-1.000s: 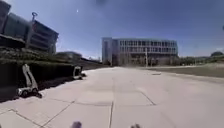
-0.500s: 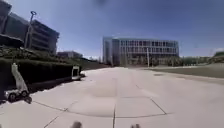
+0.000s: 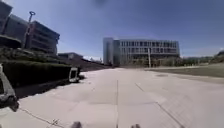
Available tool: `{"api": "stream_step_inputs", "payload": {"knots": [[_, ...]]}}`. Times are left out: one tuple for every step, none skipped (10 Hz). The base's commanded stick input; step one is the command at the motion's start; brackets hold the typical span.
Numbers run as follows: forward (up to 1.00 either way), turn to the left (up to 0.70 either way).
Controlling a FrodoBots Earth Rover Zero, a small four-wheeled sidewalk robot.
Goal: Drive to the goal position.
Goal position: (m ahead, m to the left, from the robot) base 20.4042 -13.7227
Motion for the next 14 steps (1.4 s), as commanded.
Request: {"api": "stream_step_inputs", "payload": {"knots": [[0.7, 0.0], [0.7, 0.0], [0.7, 0.0], [0.7, 0.0], [0.7, 0.0], [0.7, 0.0], [0.7, 0.0], [0.7, 0.0], [0.7, 0.0], [0.7, 0.0], [0.7, 0.0], [0.7, 0.0], [0.7, 0.0], [0.7, 0.0]]}}
